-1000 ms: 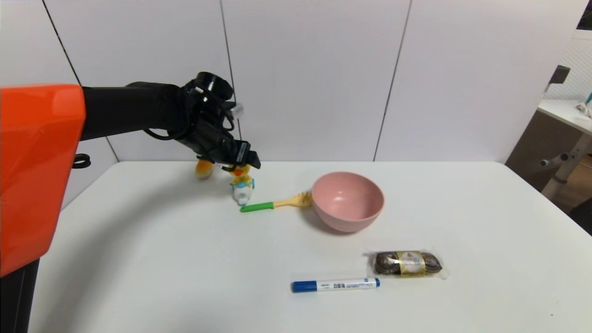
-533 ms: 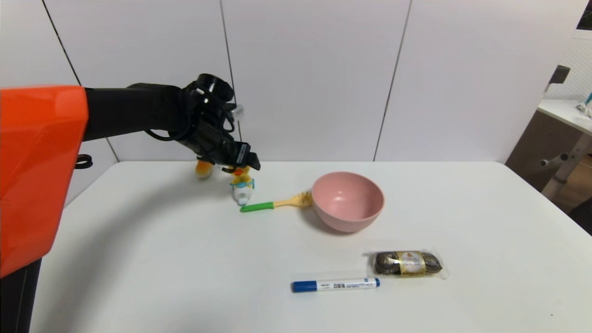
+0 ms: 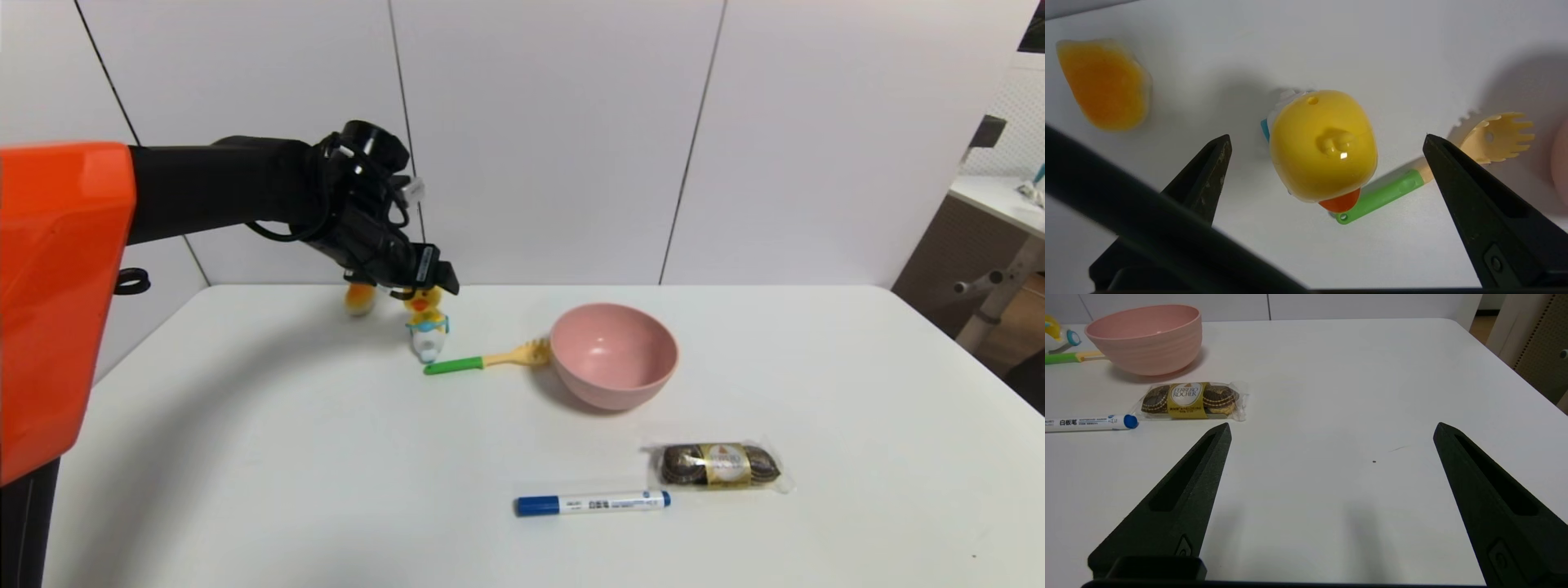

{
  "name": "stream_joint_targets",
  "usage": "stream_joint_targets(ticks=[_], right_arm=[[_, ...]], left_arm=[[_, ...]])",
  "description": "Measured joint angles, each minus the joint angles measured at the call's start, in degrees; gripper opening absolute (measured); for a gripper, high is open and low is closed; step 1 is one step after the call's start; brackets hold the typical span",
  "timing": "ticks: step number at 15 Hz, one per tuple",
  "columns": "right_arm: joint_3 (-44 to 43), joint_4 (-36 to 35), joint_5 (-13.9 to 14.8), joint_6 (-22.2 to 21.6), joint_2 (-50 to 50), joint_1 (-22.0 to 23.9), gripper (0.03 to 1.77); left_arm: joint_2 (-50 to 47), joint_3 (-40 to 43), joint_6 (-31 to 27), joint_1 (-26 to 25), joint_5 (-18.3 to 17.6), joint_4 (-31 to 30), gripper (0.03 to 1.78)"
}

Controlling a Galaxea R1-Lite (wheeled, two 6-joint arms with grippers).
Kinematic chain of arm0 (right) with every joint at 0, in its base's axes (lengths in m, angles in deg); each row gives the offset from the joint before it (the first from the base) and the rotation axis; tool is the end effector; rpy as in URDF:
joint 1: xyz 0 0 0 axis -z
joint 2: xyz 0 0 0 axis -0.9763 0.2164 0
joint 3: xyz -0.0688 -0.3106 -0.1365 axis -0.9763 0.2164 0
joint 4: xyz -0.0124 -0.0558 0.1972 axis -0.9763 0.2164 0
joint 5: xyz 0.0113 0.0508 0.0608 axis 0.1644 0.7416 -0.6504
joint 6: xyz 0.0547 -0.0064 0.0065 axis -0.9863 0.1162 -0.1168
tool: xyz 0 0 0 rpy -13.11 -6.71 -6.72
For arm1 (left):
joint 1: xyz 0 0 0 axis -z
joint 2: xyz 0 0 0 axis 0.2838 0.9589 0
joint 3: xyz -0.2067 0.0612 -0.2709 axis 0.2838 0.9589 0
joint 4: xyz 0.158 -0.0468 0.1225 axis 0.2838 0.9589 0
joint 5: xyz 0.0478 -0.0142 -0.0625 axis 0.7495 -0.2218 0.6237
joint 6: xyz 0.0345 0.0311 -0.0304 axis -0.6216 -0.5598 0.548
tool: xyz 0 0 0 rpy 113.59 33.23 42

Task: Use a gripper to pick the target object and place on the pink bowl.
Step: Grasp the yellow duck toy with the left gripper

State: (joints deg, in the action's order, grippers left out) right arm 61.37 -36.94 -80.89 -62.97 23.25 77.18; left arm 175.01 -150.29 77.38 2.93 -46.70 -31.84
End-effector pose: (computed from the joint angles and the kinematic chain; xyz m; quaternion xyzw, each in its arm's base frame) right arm -0.0198 -0.0004 0.0797 0.0068 -0.0153 0.0006 0.9999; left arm 0.4608 -0.1637 0.2364 0.0152 0.3798 -0.1475 0.9131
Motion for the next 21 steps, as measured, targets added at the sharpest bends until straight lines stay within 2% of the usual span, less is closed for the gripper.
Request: stream_joint_targets(ticks=[2,7,16,21], right_arm=[[0.0,0.0,0.0,0.0,0.0,0.0,1.71],[0.0,0.0,0.0,0.0,0.0,0.0,1.71],[0.0,0.0,0.0,0.0,0.0,0.0,1.71],[0.0,0.0,0.0,0.0,0.0,0.0,1.71]], left_arm=[[-0.2,0.0,0.1,0.0,0.0,2.2,1.69],[-0.3,0.0,0.2,-0.1,0.2,2.9,1.69],[1.6,-0.3,-0.1,-0.1,0.7,-2.1,1.69],[2.0,-0.3,-0.2,-0.3,0.7,-2.2,1.69]])
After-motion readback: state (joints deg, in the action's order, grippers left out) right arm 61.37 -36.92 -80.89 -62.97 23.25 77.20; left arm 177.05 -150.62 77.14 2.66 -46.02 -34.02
